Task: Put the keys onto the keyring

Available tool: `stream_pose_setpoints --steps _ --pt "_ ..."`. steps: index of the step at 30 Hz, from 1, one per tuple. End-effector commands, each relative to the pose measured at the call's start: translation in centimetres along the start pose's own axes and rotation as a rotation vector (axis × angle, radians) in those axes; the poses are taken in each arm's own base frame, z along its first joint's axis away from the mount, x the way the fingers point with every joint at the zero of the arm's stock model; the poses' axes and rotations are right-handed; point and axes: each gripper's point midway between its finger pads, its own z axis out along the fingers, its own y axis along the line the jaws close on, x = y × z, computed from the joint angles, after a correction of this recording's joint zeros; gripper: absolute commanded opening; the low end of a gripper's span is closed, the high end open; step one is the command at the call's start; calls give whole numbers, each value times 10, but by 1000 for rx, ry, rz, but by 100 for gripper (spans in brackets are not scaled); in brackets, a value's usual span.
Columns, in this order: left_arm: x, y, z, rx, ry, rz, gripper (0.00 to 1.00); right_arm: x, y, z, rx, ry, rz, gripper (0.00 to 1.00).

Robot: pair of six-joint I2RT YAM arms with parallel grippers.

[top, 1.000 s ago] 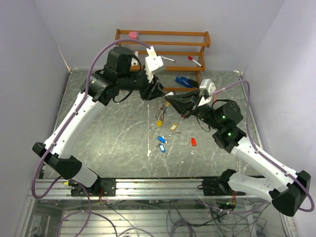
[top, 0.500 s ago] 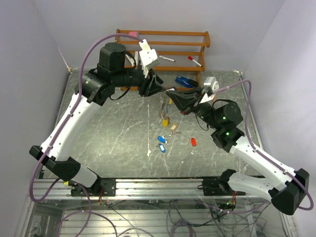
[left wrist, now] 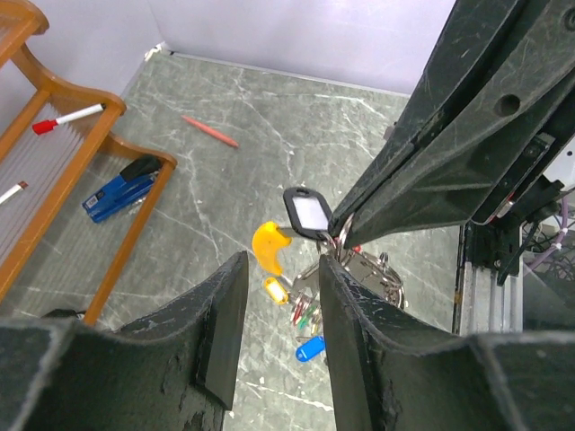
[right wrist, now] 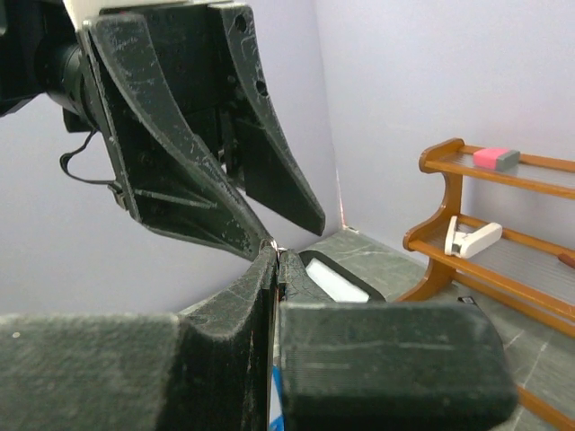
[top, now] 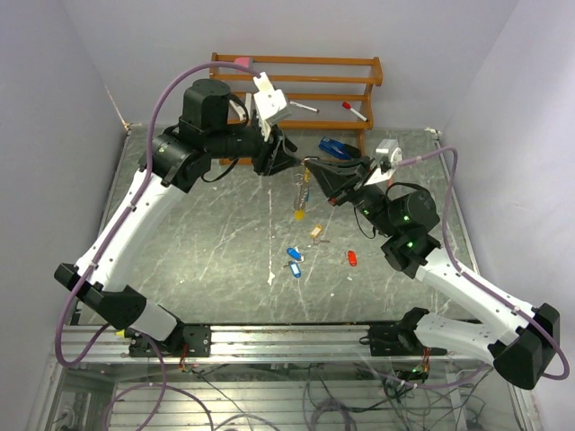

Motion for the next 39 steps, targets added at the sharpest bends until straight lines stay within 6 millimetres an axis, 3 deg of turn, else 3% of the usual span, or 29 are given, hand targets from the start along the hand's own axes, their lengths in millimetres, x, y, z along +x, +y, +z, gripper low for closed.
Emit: stream_pose_setpoints --steps 1,13,22,39 --pt "-3 -17 -4 57 -24 -25 49 -24 -11 2 74 -91 5 0" --pt "-8 -14 1 61 -38 -40 50 -24 -9 9 61 -117 17 0" --pt "-34 30 -32 -211 -48 94 49 -35 2 4 10 -108 -26 0" --pt "-25 -9 -14 51 -85 45 49 -45 31 9 -145 -153 46 0"
